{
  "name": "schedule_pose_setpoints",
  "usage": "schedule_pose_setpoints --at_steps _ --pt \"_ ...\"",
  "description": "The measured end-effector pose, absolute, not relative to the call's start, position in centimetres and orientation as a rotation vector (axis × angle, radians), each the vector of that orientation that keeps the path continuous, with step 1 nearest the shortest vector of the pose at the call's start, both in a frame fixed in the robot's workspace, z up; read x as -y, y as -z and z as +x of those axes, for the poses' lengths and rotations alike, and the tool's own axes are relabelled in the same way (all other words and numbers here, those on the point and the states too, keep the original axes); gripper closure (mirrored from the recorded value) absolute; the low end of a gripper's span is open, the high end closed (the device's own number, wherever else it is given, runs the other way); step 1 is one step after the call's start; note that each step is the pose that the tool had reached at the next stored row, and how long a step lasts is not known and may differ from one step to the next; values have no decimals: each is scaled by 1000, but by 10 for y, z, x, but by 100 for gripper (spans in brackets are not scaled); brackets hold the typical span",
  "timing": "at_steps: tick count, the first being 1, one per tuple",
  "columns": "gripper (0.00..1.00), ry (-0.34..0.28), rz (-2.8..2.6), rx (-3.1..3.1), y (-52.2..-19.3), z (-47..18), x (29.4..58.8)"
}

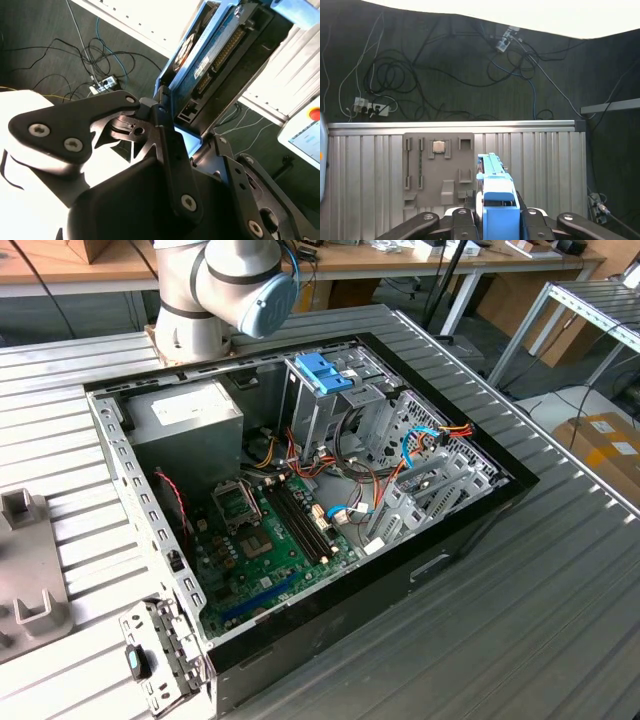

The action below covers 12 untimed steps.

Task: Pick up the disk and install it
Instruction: 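Pick up the disk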

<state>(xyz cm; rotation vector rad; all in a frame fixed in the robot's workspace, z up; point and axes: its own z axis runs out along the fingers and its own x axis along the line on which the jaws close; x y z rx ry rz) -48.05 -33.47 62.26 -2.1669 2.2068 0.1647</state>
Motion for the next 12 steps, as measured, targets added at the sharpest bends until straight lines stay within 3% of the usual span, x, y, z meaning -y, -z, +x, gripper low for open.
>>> schedule_pose_setpoints --at_steps 12 --pt "63 -164 -2167 -2207 -613 -478 351"
